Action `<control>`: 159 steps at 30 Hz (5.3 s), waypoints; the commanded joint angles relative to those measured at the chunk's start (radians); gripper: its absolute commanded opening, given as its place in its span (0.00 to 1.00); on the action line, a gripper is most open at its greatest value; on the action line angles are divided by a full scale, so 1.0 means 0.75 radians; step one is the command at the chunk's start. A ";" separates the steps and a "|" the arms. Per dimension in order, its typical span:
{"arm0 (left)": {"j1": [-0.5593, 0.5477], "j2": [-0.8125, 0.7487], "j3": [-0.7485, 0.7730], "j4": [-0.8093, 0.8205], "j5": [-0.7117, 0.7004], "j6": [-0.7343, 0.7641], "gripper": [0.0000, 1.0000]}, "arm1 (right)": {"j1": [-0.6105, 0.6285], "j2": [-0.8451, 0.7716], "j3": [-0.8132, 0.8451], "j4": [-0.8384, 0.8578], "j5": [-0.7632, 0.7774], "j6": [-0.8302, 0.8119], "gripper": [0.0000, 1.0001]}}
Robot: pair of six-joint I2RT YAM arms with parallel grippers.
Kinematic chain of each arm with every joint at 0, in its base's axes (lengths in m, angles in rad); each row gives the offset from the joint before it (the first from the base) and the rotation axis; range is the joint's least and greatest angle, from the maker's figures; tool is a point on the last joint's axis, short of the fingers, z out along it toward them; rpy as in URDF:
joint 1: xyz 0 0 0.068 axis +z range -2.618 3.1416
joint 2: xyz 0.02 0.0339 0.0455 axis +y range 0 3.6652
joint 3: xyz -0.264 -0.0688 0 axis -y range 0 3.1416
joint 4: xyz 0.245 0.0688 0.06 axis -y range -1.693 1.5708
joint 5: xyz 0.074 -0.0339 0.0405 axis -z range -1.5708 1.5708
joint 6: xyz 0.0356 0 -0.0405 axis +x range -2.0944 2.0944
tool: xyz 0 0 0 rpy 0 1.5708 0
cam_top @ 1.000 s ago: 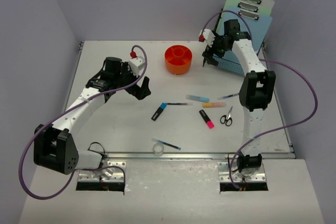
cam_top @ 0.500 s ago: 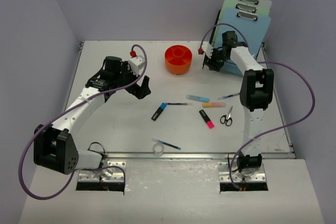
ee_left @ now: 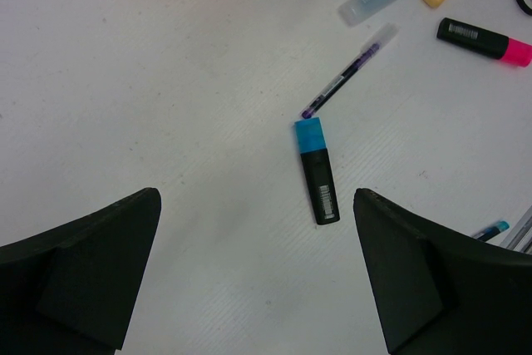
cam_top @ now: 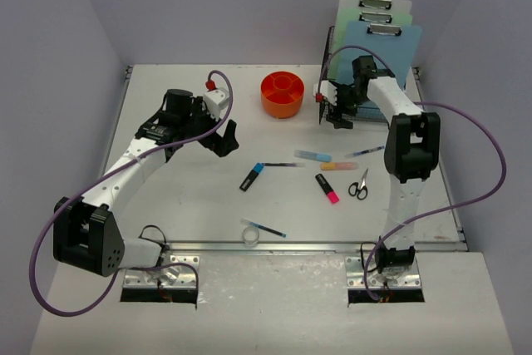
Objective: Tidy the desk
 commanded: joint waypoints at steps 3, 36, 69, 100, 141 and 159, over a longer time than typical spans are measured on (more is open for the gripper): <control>-0.013 -0.007 0.032 0.074 0.006 -0.037 1.00 | 0.007 -0.107 0.079 0.173 0.020 0.220 0.99; -0.493 0.439 0.166 0.165 -0.099 0.243 0.54 | -0.174 -1.184 -0.837 0.419 -0.329 1.644 0.58; -0.614 1.102 0.747 0.057 -0.252 0.410 0.00 | -0.278 -1.232 -0.951 0.407 -0.403 1.820 0.58; -0.420 0.284 0.229 0.608 0.218 -0.527 0.00 | 0.110 -0.937 -0.883 1.051 -0.712 2.596 0.58; -0.367 0.335 0.273 0.669 0.209 -0.612 0.01 | 0.222 -0.671 -0.581 0.890 -0.668 2.497 0.30; 0.032 0.148 0.181 0.444 0.183 -0.571 1.00 | 0.269 -0.360 0.083 0.742 0.006 1.823 0.00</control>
